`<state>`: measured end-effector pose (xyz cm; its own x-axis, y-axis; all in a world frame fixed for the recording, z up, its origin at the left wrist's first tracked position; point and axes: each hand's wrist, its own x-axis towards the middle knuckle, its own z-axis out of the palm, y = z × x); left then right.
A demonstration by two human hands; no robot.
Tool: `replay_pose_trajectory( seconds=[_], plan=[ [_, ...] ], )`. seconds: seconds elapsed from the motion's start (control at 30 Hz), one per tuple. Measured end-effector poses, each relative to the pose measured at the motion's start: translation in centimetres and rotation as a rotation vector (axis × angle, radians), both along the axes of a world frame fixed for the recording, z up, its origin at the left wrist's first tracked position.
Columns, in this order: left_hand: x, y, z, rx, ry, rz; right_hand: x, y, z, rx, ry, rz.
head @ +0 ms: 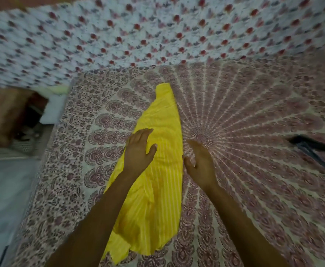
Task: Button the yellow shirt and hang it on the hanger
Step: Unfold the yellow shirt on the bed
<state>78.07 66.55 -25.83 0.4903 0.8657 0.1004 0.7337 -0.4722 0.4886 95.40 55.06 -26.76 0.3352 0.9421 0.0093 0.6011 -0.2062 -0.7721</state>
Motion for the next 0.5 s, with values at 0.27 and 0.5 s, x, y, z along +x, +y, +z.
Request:
replay_pose_trajectory(
  seconds=[0.27, 0.5],
  plan=[
    [-0.6, 11.2, -8.2, -0.123, 0.106, 0.080, -1.1, 9.9, -7.8, -0.064, -0.024, 0.069],
    [2.1, 20.0, -15.7, -0.311, 0.170, 0.218, -0.5, 17.0, -13.5, -0.096, -0.028, 0.103]
  ],
)
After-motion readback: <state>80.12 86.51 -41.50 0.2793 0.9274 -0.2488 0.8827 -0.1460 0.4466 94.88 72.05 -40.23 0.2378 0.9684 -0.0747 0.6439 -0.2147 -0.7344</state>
